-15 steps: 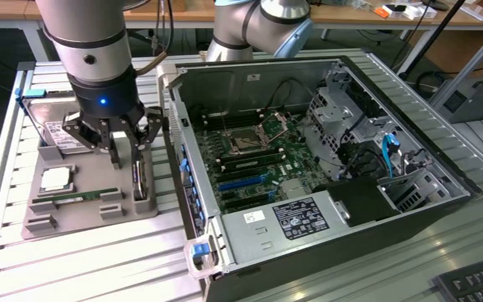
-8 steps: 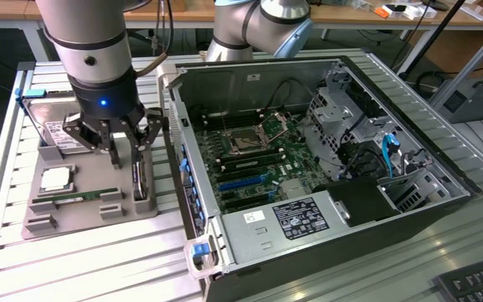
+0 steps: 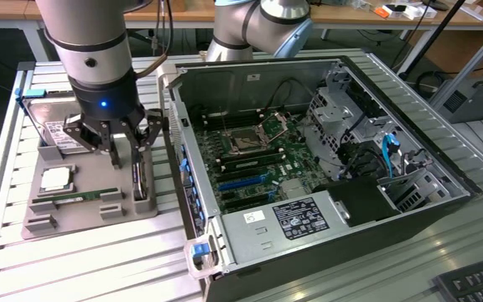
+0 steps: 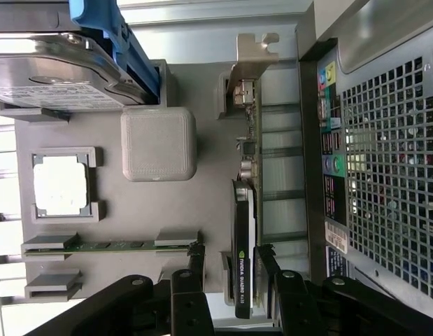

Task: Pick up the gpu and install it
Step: 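Pick up the gpu and move the gpu toward the slot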

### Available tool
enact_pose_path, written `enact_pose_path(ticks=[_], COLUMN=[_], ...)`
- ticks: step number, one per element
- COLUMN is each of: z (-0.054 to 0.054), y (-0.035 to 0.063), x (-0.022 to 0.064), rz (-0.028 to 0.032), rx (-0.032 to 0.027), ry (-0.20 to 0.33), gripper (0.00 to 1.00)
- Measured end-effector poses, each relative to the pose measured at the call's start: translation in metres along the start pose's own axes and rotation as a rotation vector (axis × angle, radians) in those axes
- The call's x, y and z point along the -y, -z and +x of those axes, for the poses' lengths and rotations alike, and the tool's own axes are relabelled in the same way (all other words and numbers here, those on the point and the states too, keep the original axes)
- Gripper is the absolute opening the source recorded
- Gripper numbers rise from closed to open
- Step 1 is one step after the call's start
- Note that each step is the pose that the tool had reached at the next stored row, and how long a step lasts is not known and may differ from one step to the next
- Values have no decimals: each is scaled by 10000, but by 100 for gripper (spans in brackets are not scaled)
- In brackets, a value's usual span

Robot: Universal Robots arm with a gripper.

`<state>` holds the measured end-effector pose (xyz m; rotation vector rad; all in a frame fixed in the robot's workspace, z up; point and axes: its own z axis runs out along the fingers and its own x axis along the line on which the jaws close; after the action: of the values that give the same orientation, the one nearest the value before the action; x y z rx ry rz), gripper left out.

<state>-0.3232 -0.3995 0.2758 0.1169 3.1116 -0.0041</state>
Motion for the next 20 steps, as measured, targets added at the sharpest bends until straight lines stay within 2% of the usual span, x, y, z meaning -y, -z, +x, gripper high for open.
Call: enact_pose_path(ticks=[20], z=[1], y=[-51], x=[0], rz=[76], rx=[6], ry=[2], gripper=[42])
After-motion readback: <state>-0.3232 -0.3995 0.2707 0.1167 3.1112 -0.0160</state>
